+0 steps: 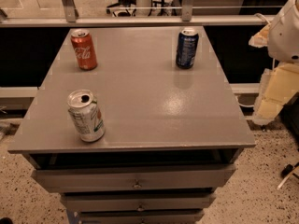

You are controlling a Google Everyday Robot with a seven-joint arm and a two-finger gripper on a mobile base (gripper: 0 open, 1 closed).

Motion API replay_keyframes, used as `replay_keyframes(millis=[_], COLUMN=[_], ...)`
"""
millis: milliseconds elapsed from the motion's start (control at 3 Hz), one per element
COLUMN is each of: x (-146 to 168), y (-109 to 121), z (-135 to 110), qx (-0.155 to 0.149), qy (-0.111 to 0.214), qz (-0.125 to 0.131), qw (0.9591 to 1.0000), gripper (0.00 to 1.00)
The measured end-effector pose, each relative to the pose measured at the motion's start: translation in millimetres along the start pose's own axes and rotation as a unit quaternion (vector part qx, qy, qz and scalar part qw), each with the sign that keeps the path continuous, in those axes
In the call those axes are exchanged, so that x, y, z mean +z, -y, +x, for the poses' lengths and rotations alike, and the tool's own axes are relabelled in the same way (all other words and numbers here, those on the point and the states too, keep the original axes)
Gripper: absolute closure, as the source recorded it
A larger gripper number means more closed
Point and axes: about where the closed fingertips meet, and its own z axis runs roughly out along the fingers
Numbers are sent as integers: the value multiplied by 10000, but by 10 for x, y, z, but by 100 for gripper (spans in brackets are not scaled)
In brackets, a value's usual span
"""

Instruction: Move 7up can near pepsi can

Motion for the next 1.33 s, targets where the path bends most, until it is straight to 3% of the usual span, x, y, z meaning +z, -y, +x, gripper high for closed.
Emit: replay_keyframes(millis=[333,667,1000,1333], x=[-8,106,527,758], y=[3,-22,-109,-206], z=[-14,-155,-627,-1033], qx=[-1,-3,-67,-103], qy=[32,375,1422,2220], qz=[30,-32,-448,-811], qw=[10000,9993,9888,9716], gripper=[0,0,0,0])
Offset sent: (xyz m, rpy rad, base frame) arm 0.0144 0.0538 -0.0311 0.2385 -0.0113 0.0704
